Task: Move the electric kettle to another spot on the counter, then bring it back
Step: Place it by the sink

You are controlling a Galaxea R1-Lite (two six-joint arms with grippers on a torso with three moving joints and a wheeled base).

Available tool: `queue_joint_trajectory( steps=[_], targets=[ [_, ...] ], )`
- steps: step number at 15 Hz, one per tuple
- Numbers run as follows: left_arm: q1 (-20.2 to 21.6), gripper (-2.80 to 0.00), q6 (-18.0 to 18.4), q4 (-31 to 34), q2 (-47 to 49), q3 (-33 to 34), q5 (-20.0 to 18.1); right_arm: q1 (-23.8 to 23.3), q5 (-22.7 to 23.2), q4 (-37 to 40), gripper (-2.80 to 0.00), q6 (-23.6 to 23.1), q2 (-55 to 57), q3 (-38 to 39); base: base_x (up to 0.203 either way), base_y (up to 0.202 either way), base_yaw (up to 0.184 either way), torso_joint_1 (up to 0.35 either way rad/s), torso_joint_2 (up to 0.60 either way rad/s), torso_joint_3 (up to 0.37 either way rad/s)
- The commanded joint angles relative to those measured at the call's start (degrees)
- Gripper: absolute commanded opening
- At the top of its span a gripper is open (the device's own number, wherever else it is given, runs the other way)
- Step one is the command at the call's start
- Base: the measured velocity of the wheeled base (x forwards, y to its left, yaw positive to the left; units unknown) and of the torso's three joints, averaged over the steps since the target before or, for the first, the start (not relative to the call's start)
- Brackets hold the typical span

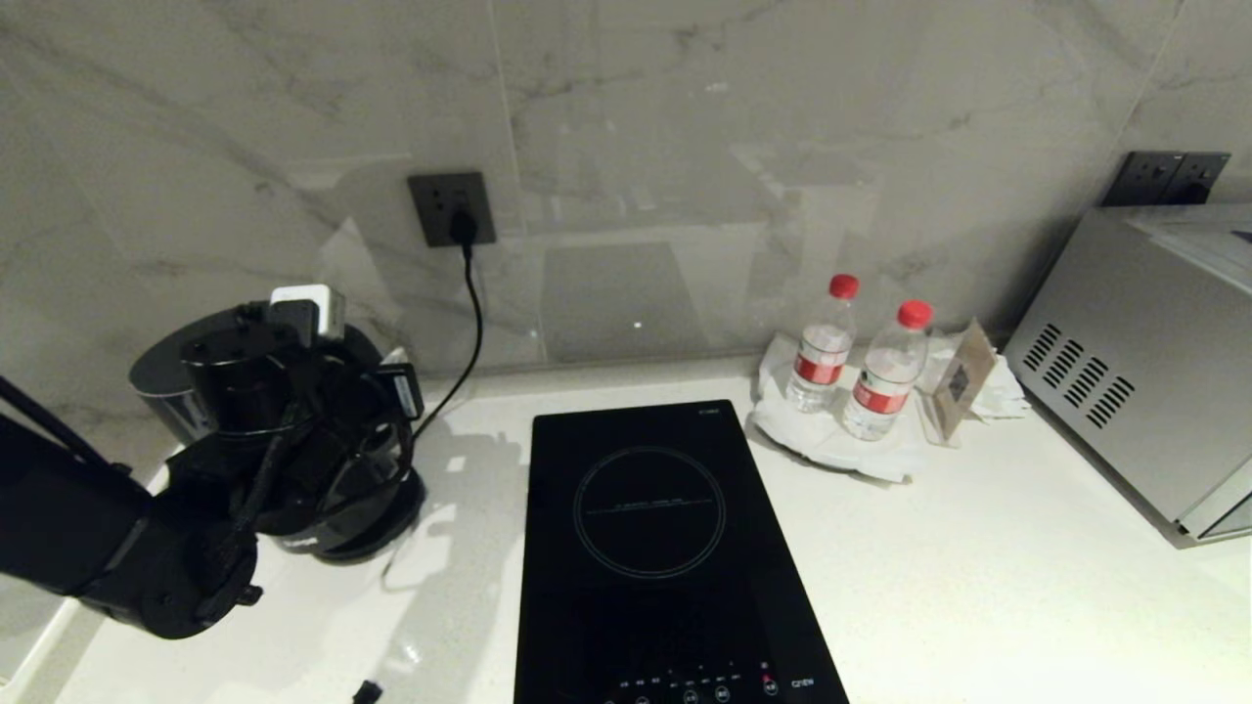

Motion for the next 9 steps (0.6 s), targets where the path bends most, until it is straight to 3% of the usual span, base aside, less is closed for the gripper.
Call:
queue_joint_trajectory(
  steps=[1, 4, 9],
  targets=[
    [-0.21, -2.8, -0.05, 3.12, -6.99, 3.34, -0.5, 0.0, 0.0, 0.01, -2.8, 0.0, 0.0, 0.0, 0.0, 0.0, 0.0, 0.0, 0.0, 0.0],
    [-0.1, -2.8, -0.13, 4.78, -11.1, 7.37, -1.01, 0.0, 0.0, 0.01, -2.8, 0.0, 0.0, 0.0, 0.0, 0.0, 0.0, 0.0, 0.0, 0.0],
    [0.08, -2.8, -0.12, 5.0, -13.45, 8.65, -2.44, 0.0, 0.0, 0.01, -2.8, 0.0, 0.0, 0.0, 0.0, 0.0, 0.0, 0.0, 0.0, 0.0]
  ],
)
